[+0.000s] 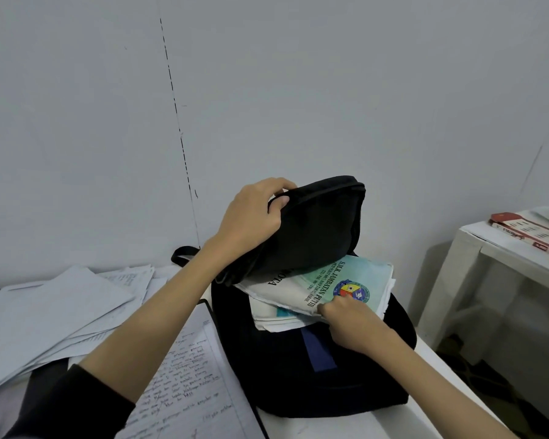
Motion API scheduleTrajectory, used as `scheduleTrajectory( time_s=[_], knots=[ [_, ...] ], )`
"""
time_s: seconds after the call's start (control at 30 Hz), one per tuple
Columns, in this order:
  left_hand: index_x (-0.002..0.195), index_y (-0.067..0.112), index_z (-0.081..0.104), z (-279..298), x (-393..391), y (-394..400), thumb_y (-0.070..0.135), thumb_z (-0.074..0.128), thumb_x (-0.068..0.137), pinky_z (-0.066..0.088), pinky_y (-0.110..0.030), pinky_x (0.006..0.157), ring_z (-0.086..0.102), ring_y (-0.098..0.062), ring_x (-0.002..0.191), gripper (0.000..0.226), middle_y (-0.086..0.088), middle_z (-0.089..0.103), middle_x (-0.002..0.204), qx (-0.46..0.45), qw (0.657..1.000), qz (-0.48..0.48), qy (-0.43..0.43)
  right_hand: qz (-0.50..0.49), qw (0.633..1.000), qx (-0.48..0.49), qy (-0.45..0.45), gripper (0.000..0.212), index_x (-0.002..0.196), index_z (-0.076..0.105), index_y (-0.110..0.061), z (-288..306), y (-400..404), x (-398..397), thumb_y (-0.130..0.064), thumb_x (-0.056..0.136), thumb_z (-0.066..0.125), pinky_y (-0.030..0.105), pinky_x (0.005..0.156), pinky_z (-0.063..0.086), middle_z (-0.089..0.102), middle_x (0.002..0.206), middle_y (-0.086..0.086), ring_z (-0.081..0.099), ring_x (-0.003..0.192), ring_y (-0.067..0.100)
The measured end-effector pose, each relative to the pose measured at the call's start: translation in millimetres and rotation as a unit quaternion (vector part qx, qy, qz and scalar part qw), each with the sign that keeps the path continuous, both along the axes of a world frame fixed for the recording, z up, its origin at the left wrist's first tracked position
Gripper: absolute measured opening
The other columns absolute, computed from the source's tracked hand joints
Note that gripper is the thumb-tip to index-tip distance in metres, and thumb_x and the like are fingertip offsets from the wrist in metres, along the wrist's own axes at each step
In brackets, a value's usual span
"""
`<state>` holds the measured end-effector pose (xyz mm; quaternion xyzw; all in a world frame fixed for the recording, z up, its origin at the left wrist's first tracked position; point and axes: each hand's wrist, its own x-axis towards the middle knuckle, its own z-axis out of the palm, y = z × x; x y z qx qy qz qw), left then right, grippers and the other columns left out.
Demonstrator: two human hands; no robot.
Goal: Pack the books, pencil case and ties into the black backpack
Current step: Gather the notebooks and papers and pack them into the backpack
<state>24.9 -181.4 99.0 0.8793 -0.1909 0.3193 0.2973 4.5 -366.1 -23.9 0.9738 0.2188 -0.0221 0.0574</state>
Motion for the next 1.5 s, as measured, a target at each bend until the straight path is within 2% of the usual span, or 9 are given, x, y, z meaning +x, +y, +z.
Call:
scheduleTrajectory(
  time_s=[0.3,0.43,0.6,0.73,0.83,1.0,1.17,1.33,1.5],
  knots=[
    [0.111,0.016,0.068,2,-4,-7,0.009,0.053,0.093,0.04,-0.013,0.081,0.053,0.0,0.089,0.024,0.006,0.068,0.108,0.009,0.999,-0.037,-0.028,0.015,0.998,0.051,0.046,0.033,0.122,0.051,0.004,7,83,12,0.003,0.09,0.044,0.043,0.094,0.046,0.053,0.124,0.023,0.05,0.117,0.036],
    [0.11,0.016,0.068,-2,-3,-4,0.009,0.053,0.092,0.041,-0.016,0.081,0.057,-0.005,0.095,0.025,0.008,0.068,0.106,0.0,0.999,-0.036,-0.024,0.014,0.989,0.141,0.031,0.039,0.114,0.06,-0.005,3,91,30,-0.036,0.091,0.054,0.036,0.09,0.043,0.059,0.12,0.016,0.053,0.115,0.032],
    [0.106,0.015,0.069,-4,-1,6,0.007,0.054,0.091,0.033,-0.001,0.073,0.051,0.014,0.074,0.023,0.015,0.062,0.094,-0.041,0.999,-0.02,-0.021,0.022,0.987,0.075,0.141,0.081,0.144,0.031,-0.042,-2,16,48,-0.06,0.073,0.066,0.057,0.113,0.001,0.008,0.159,-0.009,-0.004,0.146,0.029],
    [0.107,0.016,0.069,-10,3,0,0.008,0.054,0.092,0.036,-0.006,0.076,0.051,0.005,0.085,0.024,0.012,0.066,0.1,-0.049,0.998,-0.036,-0.013,-0.022,0.995,0.035,0.096,0.114,0.143,0.013,-0.055,-23,-18,56,-0.101,0.039,0.002,0.055,0.113,0.01,0.007,0.16,-0.005,0.003,0.142,0.042],
    [0.106,0.017,0.07,-12,7,-4,0.008,0.054,0.091,0.038,-0.01,0.077,0.056,-0.001,0.091,0.024,0.014,0.066,0.1,-0.046,0.998,-0.046,-0.012,-0.013,0.999,0.003,0.029,0.131,0.144,0.012,-0.052,-36,-11,50,-0.092,0.026,-0.029,0.049,0.106,0.027,0.017,0.158,-0.001,0.023,0.136,0.043],
    [0.107,0.019,0.07,-11,9,-6,0.01,0.053,0.091,0.042,-0.017,0.08,0.059,-0.006,0.095,0.025,0.011,0.068,0.102,-0.039,0.998,-0.054,-0.011,-0.039,0.999,0.0,-0.023,0.122,0.146,0.015,-0.045,-44,20,36,-0.085,0.039,-0.028,0.048,0.099,0.031,0.024,0.155,0.008,0.03,0.131,0.05],
    [0.106,0.018,0.07,-10,6,-2,0.009,0.054,0.09,0.036,-0.006,0.074,0.051,0.006,0.083,0.025,0.018,0.063,0.095,-0.046,0.998,-0.048,-0.02,-0.06,0.998,0.0,0.013,0.07,0.145,0.021,-0.047,-35,26,54,-0.077,0.082,0.029,0.051,0.103,0.027,0.027,0.153,0.006,0.024,0.132,0.051],
    [0.106,0.017,0.07,-12,4,3,0.009,0.054,0.09,0.036,-0.006,0.074,0.052,0.005,0.085,0.025,0.012,0.068,0.099,-0.049,0.998,-0.043,-0.021,-0.036,0.997,0.06,0.02,0.049,0.136,0.041,-0.048,-31,4,57,-0.054,0.088,0.051,0.046,0.108,0.024,0.037,0.149,-0.007,0.028,0.135,0.031],
    [0.106,0.017,0.07,-16,6,7,0.01,0.053,0.089,0.04,-0.012,0.078,0.057,-0.003,0.091,0.025,0.009,0.069,0.1,-0.045,0.998,-0.046,-0.022,-0.042,0.988,0.149,0.013,0.042,0.132,0.048,-0.044,-38,-36,62,-0.022,0.097,0.048,0.038,0.113,0.019,0.034,0.15,-0.015,0.016,0.145,0.011]
  ],
)
